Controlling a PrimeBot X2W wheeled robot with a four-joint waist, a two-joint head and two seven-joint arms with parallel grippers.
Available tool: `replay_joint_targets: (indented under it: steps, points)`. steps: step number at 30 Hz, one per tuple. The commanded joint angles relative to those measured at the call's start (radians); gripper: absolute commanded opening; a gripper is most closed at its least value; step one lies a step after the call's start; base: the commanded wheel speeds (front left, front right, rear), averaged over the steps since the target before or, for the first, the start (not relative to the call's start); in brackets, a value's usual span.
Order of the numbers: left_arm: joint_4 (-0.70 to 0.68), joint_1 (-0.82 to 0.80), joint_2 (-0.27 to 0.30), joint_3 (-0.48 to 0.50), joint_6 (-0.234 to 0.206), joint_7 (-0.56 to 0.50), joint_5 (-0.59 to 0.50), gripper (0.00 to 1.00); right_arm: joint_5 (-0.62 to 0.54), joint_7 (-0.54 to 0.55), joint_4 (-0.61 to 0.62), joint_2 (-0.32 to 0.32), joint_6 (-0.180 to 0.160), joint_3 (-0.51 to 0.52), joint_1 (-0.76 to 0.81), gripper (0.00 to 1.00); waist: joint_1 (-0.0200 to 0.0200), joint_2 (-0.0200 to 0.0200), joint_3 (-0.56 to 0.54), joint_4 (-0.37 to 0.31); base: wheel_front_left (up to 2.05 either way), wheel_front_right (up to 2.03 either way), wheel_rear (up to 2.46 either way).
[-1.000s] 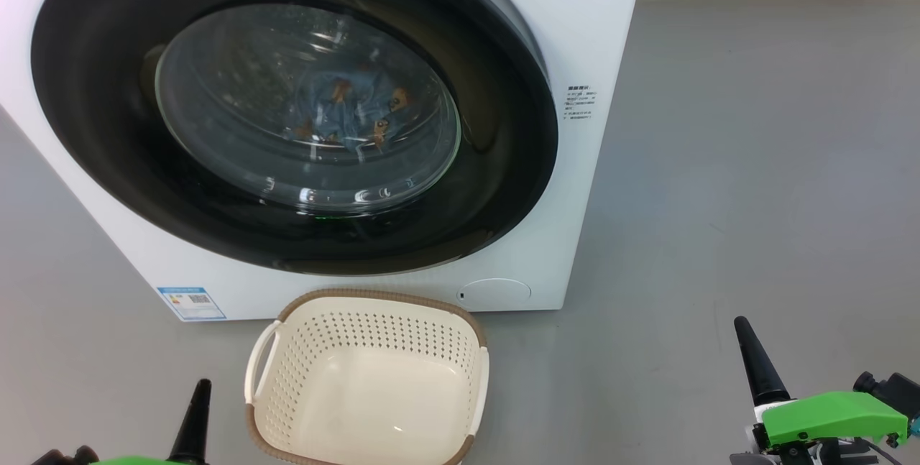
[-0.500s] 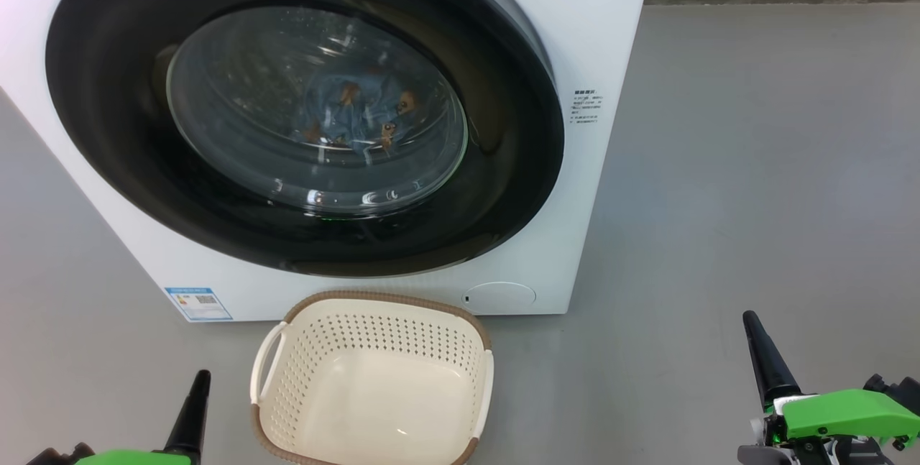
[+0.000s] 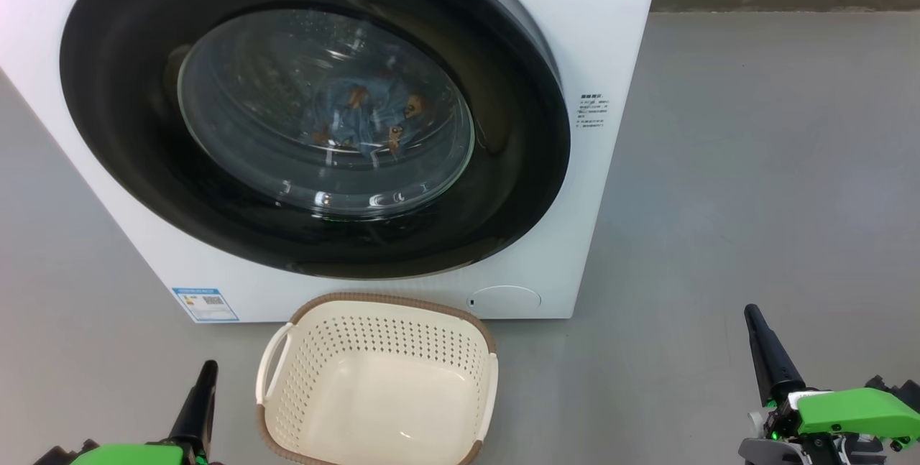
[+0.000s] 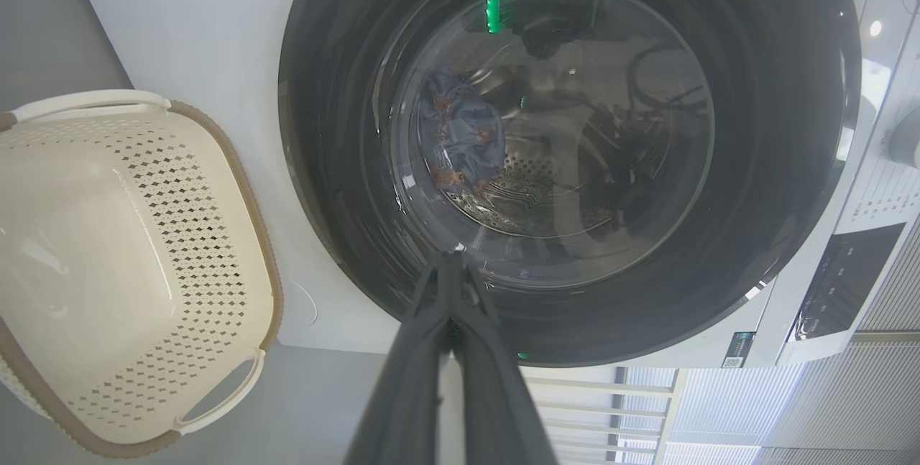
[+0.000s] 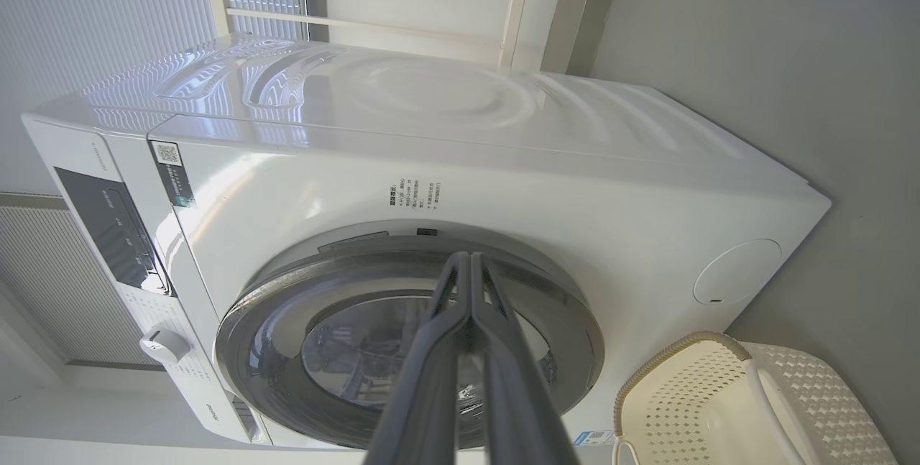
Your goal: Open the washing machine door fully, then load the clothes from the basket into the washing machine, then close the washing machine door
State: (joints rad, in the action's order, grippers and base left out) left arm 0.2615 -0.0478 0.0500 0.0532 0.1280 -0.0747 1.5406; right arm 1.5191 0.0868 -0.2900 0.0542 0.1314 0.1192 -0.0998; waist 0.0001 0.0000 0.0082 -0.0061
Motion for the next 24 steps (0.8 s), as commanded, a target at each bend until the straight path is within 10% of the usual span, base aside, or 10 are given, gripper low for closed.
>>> replay_joint_targets:
  steps: [1,24]
  points:
    - [-0.018,-0.051,0.016,0.038,0.003,-0.010,0.021,0.00,0.025,0.008,0.035,-0.001,0.000,-0.012,-0.009,0.00,0.0000,0.0000,-0.001,0.001,0.00,0.00,0.00]
    - [-0.016,-0.059,0.007,0.052,0.003,-0.031,0.075,0.00,0.089,0.027,0.045,-0.004,-0.001,-0.004,-0.008,0.00,0.0000,0.0000,-0.005,0.006,0.00,0.00,0.00]
